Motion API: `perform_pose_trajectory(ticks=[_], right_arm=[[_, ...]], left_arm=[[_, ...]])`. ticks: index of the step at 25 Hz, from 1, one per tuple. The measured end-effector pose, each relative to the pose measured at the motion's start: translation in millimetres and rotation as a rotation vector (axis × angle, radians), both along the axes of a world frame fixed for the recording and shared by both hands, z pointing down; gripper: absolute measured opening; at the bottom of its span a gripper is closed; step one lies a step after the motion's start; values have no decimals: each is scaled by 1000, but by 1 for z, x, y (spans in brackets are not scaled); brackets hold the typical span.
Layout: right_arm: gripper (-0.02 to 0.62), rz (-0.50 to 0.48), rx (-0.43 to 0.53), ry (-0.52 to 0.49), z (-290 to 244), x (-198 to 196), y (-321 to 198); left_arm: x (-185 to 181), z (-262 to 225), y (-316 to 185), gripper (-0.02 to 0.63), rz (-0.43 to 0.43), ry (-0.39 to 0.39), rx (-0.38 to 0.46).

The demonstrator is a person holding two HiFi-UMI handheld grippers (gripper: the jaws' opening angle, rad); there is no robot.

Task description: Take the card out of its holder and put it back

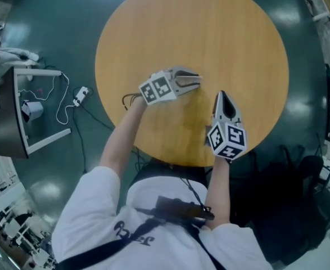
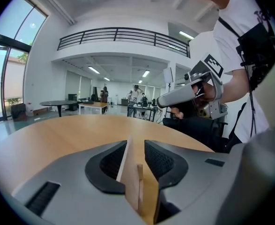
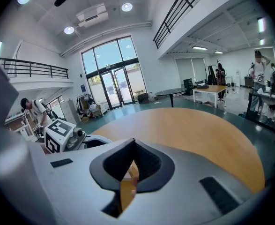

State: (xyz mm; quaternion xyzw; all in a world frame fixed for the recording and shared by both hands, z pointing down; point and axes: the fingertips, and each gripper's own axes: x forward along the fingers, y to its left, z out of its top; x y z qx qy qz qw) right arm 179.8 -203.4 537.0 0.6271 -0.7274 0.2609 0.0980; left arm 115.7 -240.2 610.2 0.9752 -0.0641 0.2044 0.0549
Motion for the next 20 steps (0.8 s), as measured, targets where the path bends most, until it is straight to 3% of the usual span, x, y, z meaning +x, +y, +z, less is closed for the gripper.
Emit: perform_pose_trajectory(ticks=[5, 9, 16, 20], right_arm=[[21, -19, 44, 8, -17, -7, 10], [20, -30, 70, 13, -27, -11, 21], [21, -79, 157, 22, -54, -37, 33], [20, -108, 217, 33, -70, -54, 39]], left_arm=[[-23, -5, -12, 206, -133, -14, 10], [-52, -8, -17, 312, -292, -13, -19], [-98, -76, -1, 321, -564, 137, 1], [-112, -108, 16, 319, -688, 183, 52]])
